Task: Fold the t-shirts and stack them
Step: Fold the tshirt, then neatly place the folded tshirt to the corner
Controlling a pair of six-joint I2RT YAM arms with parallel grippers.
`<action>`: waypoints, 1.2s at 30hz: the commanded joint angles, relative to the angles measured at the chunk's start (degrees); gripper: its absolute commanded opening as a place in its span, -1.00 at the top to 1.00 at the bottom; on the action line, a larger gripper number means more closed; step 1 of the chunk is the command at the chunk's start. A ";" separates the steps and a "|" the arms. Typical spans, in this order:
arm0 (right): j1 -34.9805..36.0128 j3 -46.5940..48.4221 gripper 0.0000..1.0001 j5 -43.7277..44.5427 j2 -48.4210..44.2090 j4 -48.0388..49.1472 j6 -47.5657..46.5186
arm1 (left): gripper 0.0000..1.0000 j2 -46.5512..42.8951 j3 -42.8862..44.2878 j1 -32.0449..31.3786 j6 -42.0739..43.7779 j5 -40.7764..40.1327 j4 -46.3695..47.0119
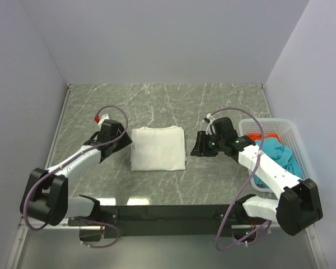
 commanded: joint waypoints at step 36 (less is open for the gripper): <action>11.52 26.77 -0.03 16.86 42.29 -0.43 5.38 | -0.87 -32.55 1.25 3.69 15.15 -10.37 -14.85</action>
